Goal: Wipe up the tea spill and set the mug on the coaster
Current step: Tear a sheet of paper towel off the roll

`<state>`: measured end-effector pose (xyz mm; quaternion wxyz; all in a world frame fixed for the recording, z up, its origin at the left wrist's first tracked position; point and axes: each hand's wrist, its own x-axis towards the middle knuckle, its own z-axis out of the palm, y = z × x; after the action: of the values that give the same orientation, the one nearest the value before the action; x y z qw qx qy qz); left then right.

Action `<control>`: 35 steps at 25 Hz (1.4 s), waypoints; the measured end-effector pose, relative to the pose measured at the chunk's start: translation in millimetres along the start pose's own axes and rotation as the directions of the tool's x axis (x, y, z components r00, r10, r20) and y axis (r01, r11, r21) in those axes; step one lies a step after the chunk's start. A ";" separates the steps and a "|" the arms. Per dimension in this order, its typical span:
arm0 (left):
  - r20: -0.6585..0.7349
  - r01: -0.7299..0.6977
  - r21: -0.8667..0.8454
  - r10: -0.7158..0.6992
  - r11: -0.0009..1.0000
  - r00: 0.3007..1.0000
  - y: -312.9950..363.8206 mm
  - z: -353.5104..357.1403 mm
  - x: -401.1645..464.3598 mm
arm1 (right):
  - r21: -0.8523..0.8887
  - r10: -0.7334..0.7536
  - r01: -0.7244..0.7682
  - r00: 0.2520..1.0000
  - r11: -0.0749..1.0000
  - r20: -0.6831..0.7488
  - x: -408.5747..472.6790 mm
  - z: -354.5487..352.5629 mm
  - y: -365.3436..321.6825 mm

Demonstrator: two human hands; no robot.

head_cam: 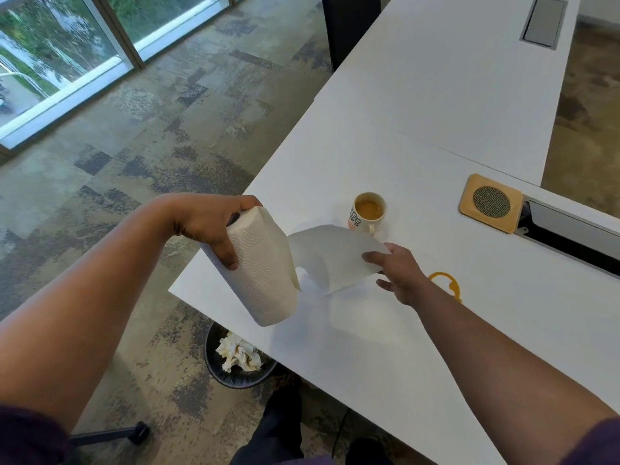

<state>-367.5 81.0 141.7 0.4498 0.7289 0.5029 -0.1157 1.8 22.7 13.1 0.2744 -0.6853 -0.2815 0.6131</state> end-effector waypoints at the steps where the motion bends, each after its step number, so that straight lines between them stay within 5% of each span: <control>1: 0.001 -0.001 -0.005 0.001 1.000 1.000 -0.8 0.9 0.7 | 0.143 0.030 -0.032 0.999 0.989 0.015 1.1 -0.6 2.1; 3: -0.003 -0.006 -0.011 0.006 1.000 1.000 -1.5 2.8 2.1 | 0.362 0.030 -0.043 0.999 0.931 0.043 3.0 -0.5 3.3; 6: 0.003 -0.019 -0.024 0.019 1.000 1.000 -1.1 4.4 2.9 | 0.438 -0.070 0.063 0.998 0.897 0.000 5.4 2.7 0.3; 17: 0.038 -0.049 -0.067 0.052 0.997 0.998 2.1 6.2 3.2 | -0.100 -0.456 0.451 0.820 0.887 -0.345 6.8 7.7 -4.2; 21: 0.030 -0.052 -0.095 0.055 0.994 0.998 -0.6 3.1 1.1 | 0.079 -0.407 0.422 0.901 0.903 -0.149 2.8 3.6 -6.7; 26: 0.007 -0.028 -0.102 0.029 0.994 1.000 -4.5 -1.6 -0.7 | 0.282 -0.193 0.121 0.950 0.952 0.245 8.8 -8.7 2.7; 30: 0.004 -0.034 -0.099 0.034 0.995 0.999 -6.4 -2.8 0.4 | 0.343 -0.167 0.054 0.937 0.938 0.308 11.2 -13.3 3.5; 35: 0.018 -0.029 -0.111 0.031 0.993 0.999 -11.8 -5.7 3.4 | 0.213 -0.200 0.160 0.963 0.964 0.181 10.9 -12.6 -2.7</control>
<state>-377.4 88.6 136.5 0.4959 0.7093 0.4932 -0.0881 15.1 32.1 8.9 0.3656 -0.5609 -0.3071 0.6763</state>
